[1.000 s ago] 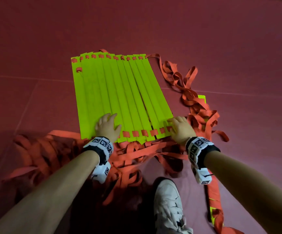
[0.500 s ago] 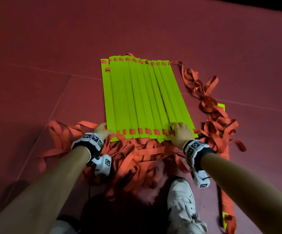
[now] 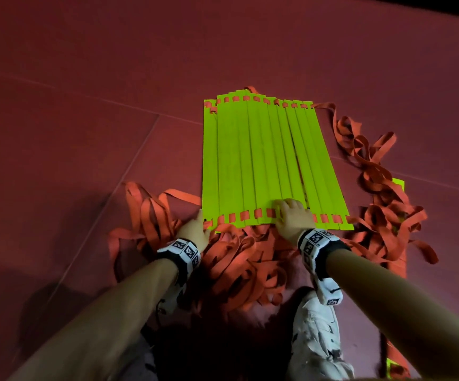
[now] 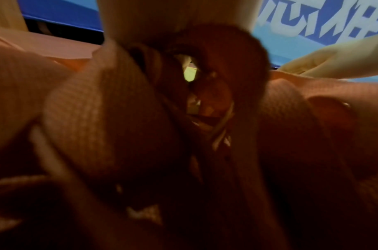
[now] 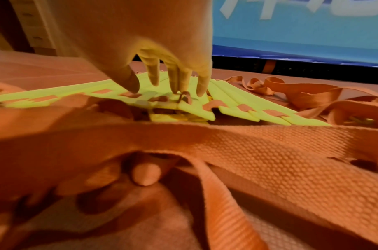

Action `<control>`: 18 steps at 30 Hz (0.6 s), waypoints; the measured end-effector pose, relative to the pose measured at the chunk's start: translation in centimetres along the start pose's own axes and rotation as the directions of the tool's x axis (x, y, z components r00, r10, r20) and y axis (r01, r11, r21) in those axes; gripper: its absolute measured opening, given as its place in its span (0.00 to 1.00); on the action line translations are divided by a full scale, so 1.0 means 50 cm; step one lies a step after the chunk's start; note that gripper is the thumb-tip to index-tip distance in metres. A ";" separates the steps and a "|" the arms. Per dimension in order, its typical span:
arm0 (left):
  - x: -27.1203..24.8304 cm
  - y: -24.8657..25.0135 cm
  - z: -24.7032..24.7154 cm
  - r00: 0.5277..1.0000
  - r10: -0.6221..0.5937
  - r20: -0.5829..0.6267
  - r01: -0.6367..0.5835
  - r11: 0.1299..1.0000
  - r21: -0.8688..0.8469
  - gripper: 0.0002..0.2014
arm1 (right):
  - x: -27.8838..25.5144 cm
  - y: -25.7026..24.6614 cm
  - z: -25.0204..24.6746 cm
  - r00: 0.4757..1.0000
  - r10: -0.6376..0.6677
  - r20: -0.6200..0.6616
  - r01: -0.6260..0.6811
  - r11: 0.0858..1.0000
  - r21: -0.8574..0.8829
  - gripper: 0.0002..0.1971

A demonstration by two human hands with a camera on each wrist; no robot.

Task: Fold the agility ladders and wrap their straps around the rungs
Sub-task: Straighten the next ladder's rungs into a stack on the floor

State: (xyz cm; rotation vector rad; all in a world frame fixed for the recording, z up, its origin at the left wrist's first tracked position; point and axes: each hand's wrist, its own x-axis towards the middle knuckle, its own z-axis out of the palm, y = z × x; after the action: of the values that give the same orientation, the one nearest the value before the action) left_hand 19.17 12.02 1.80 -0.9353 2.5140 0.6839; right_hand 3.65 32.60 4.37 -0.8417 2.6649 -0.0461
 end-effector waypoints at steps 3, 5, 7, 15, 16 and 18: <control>0.006 -0.013 -0.013 1.000 -0.006 -0.005 0.006 0.999 0.038 0.29 | 0.022 0.040 -0.006 0.998 0.044 -0.055 -0.042 0.998 0.038 0.24; 0.012 -0.013 -0.015 1.000 -0.014 -0.014 0.015 0.998 0.056 0.30 | 0.036 0.077 -0.008 0.983 0.137 -0.122 -0.125 0.987 0.103 0.23; 0.016 -0.002 -0.014 1.000 -0.012 -0.028 0.013 0.999 0.039 0.32 | 0.047 0.117 -0.007 0.931 0.324 -0.169 -0.286 0.934 0.215 0.22; 0.051 0.084 -0.021 0.986 -0.109 -0.124 0.091 0.985 -0.144 0.37 | 0.076 0.222 -0.016 0.762 0.647 0.039 -0.604 0.688 0.403 0.29; 0.053 0.095 -0.021 0.985 -0.094 -0.141 0.076 0.989 -0.131 0.37 | 0.079 0.227 -0.021 0.761 0.648 0.031 -0.600 0.684 0.414 0.28; 0.057 0.118 -0.017 0.981 -0.026 -0.192 0.007 0.995 -0.099 0.36 | 0.080 0.233 -0.034 0.763 0.647 0.019 -0.589 0.682 0.432 0.24</control>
State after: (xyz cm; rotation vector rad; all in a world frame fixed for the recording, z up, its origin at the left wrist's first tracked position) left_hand 12.99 14.02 2.91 -1.1043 2.6577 0.7497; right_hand -6.40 39.81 3.17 0.2382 2.7610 -0.4999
